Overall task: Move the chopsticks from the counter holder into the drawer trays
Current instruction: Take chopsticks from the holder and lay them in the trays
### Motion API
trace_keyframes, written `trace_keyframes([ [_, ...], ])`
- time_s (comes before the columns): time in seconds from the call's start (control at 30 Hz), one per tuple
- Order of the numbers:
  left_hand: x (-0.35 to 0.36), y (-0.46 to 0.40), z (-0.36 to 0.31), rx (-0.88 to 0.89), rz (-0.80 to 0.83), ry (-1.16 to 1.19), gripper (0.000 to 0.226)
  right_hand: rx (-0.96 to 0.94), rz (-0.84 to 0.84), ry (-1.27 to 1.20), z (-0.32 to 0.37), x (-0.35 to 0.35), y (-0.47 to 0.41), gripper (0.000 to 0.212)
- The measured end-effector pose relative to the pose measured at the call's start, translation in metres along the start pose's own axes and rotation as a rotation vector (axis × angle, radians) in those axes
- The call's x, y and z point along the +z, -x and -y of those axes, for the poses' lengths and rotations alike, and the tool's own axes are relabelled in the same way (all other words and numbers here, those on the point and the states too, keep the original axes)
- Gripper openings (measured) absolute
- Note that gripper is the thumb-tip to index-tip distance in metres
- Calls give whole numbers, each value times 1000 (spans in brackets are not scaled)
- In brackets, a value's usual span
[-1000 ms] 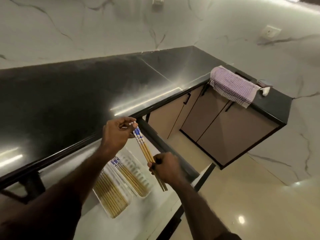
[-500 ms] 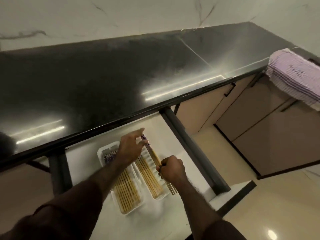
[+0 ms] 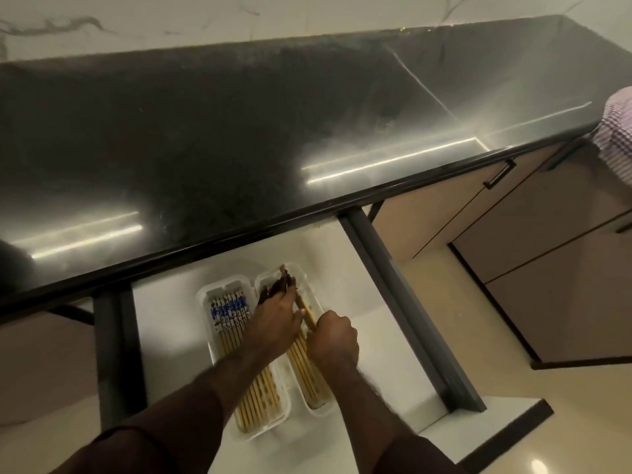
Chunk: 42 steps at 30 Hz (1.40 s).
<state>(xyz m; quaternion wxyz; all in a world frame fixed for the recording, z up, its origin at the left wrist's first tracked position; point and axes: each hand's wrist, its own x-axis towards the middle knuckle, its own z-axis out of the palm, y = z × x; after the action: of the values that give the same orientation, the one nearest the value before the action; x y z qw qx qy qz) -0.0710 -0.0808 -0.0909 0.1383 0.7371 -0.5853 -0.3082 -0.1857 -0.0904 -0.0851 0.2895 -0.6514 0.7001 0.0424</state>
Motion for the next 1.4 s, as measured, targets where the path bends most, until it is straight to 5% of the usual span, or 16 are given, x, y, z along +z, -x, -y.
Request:
trace_keyframes([
  [0.33,15,-15,10,142,141,-509,54,-67,-39,143,-4,37,4,18],
  [0.97,20,-22,3,177,256,-685,59,-263,68,263,-13,39,3,45],
  [1.4,20,-14,-5,253,256,-674,42,-273,-40,248,-16,28,14,24],
])
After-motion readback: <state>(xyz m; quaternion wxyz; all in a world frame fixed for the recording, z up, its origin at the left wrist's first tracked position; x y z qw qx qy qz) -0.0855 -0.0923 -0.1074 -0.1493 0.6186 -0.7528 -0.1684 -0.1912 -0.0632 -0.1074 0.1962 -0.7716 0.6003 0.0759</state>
